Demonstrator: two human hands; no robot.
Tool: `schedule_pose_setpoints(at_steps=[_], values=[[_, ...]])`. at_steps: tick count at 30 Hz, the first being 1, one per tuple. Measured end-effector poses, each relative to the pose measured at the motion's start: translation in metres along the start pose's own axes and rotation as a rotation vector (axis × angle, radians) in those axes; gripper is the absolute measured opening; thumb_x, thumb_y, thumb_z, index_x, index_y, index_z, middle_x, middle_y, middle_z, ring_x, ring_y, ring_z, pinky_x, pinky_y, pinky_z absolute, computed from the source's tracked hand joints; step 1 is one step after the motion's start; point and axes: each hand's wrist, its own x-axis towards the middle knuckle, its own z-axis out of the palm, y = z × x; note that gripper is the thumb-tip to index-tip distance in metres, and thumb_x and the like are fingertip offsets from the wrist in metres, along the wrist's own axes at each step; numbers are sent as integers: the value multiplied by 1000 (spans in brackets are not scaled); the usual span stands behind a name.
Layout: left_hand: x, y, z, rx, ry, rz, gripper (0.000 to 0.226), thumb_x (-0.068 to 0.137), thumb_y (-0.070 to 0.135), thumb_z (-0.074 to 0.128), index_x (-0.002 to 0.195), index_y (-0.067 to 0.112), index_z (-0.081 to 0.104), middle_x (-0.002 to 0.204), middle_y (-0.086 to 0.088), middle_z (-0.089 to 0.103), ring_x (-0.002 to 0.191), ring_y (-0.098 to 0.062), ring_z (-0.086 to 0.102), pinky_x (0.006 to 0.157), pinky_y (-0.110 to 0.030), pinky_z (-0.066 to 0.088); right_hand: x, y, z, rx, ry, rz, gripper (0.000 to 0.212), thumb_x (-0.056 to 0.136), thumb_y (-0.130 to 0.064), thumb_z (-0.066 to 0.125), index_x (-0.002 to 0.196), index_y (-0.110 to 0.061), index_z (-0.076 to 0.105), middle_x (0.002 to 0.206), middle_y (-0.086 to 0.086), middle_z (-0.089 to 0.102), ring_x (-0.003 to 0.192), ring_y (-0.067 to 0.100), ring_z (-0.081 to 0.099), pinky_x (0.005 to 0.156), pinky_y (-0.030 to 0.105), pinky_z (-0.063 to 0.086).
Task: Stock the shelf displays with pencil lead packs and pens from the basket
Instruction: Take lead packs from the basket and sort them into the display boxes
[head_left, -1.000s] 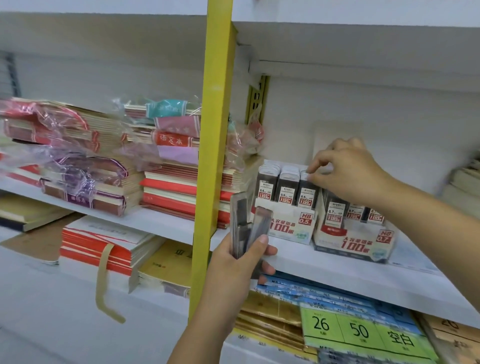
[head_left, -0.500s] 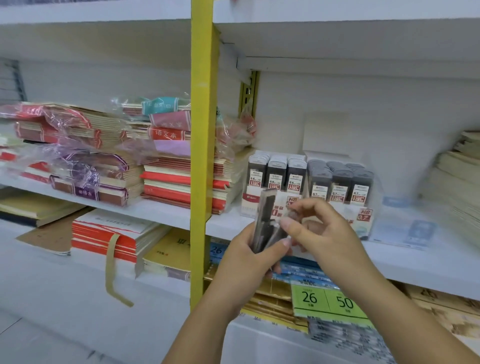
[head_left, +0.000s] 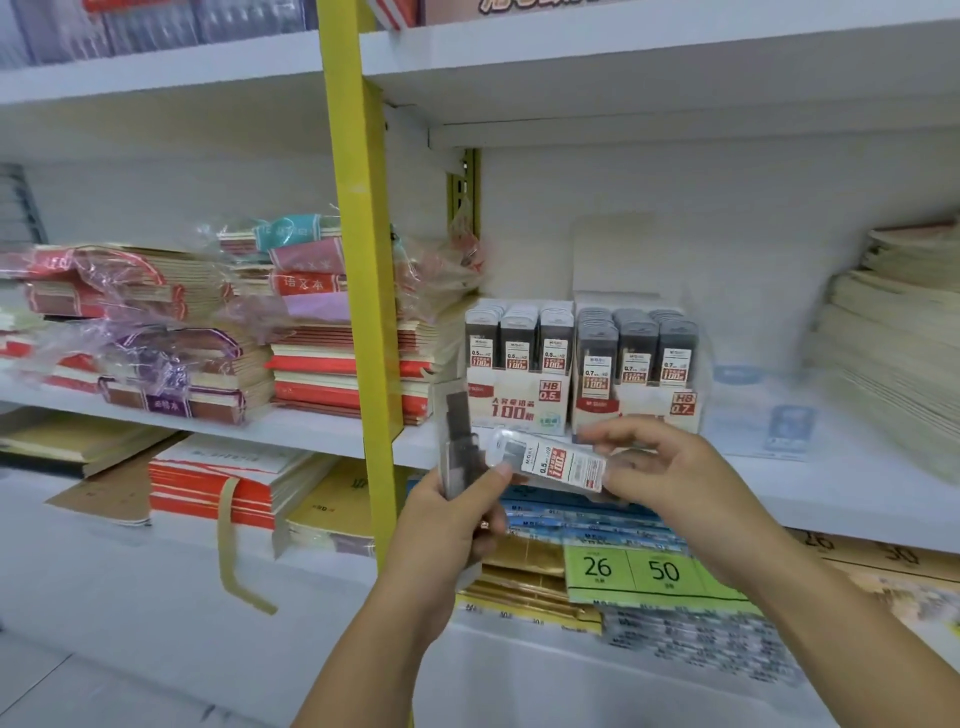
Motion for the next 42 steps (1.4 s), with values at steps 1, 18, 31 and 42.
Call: schedule_pose_setpoints(at_steps=[1, 18, 31, 42], values=[[1, 1, 1, 1, 14, 3, 28, 82, 40, 76, 101, 20, 72, 60, -2, 56, 48, -8, 42, 44, -19, 36, -1, 1, 2, -43, -35, 21, 44, 82, 4, 70, 92, -39, 74, 102, -13, 72, 89, 4, 71, 65, 20, 57], [26, 4, -12, -20, -98, 32, 9, 102, 24, 51, 108, 17, 53, 64, 6, 51, 54, -9, 41, 51, -21, 40, 79, -80, -9, -553, 286, -527, 40, 87, -17, 70, 97, -49, 50, 95, -17, 66, 85, 1, 65, 72, 18, 53], [35, -1, -17, -72, -83, 107, 10, 96, 24, 65, 104, 29, 67, 87, -5, 78, 79, -18, 77, 65, -25, 60, 131, -64, -5, -1189, 161, -372, 14, 89, -36, 64, 101, -31, 67, 105, -5, 53, 105, 11, 35, 86, 30, 31], [8, 4, -5, 87, -194, 93, 7, 95, 31, 66, 101, 30, 70, 87, -7, 78, 73, -19, 75, 63, -26, 59, 19, -8, 43, -287, 15, -133, 16, 91, -39, 61, 104, -47, 65, 94, -25, 65, 87, -7, 59, 71, 6, 45]])
